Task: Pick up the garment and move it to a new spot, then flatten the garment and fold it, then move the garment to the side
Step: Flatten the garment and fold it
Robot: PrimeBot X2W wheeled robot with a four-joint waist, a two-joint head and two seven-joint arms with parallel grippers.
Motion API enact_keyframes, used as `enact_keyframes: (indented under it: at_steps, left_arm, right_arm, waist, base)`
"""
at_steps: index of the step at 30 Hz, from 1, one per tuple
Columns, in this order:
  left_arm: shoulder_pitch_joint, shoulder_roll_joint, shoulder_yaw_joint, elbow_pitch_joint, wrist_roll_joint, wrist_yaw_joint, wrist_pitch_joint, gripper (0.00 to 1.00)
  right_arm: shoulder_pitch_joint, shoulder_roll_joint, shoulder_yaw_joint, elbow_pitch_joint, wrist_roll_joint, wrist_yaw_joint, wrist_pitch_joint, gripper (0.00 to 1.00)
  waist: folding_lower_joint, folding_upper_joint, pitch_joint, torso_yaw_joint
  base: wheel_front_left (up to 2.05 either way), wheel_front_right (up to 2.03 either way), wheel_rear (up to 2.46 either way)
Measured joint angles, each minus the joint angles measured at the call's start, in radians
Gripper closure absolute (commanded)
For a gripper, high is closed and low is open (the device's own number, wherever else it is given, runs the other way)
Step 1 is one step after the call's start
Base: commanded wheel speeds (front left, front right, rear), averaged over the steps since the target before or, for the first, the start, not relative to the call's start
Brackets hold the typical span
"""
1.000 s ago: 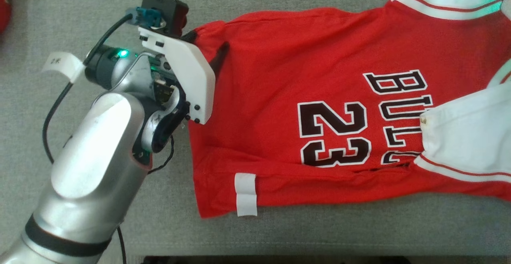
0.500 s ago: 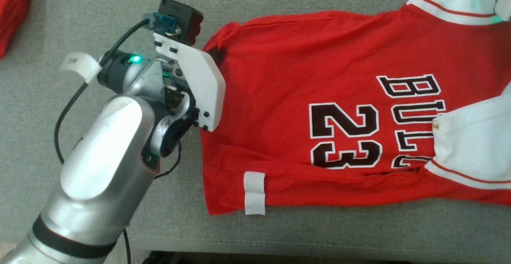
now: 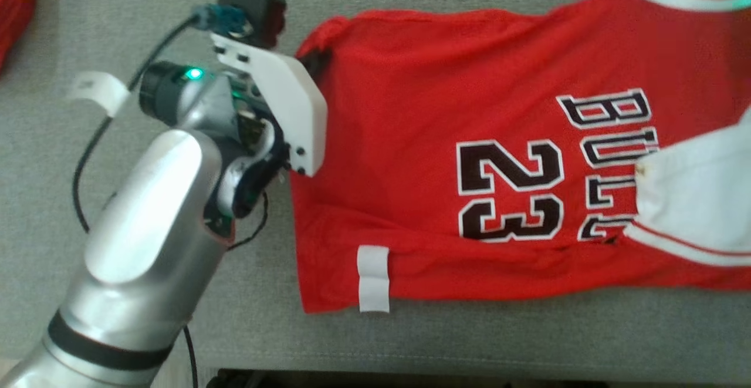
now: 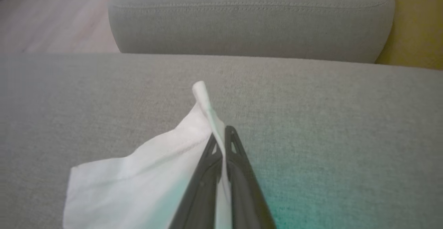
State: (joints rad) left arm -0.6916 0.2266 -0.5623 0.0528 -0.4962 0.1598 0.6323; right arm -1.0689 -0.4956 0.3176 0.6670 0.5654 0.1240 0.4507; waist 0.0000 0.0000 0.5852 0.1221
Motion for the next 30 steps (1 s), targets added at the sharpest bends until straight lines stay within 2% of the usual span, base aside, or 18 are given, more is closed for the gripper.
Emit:
enact_keyframes:
  at_steps: [7, 13, 17, 20, 24, 30]
  left_arm:
    - [-0.008, 0.005, 0.067, -0.024, -0.028, 0.027, -0.050, 1.00]
    - [0.025, 0.017, 0.091, -0.059, -0.039, 0.040, -0.072, 1.00]
    - [0.092, 0.022, 0.097, -0.091, -0.054, 0.051, -0.093, 1.00]
    - [0.135, 0.035, 0.107, -0.137, -0.063, 0.053, -0.115, 1.00]
    - [0.198, 0.049, 0.124, -0.206, -0.078, 0.062, -0.134, 1.00]
    - [0.328, 0.082, 0.127, -0.271, -0.089, 0.076, -0.151, 1.00]
  right_arm:
    - [-0.026, -0.027, 0.000, -0.009, 0.079, 0.000, -0.064, 1.00]
    - [0.012, -0.061, 0.050, -0.102, 0.146, 0.000, -0.105, 1.00]
    - [0.086, -0.089, 0.072, -0.174, 0.188, 0.000, -0.126, 1.00]
    - [0.158, -0.150, 0.072, -0.258, 0.222, 0.000, -0.139, 1.00]
    - [0.262, -0.197, 0.070, -0.363, 0.250, 0.000, -0.142, 1.00]
    - [0.458, -0.211, 0.059, -0.482, 0.262, 0.000, -0.120, 1.00]
  waist:
    - [0.0000, 0.0000, -0.002, -0.038]
    - [0.0000, 0.0000, -0.018, -0.063]
    - [0.0000, 0.0000, -0.035, -0.081]
    - [0.0000, 0.0000, -0.052, -0.095]
    - [0.0000, 0.0000, -0.070, -0.108]
    - [0.0000, 0.0000, -0.103, -0.131]
  base:
    - [0.00, 0.00, 0.00]
    - [0.00, 0.00, 0.00]
    - [0.00, 0.00, 0.00]
    - [0.00, 0.00, 0.00]
    - [0.00, 0.00, 0.00]
    - [0.00, 0.00, 0.00]
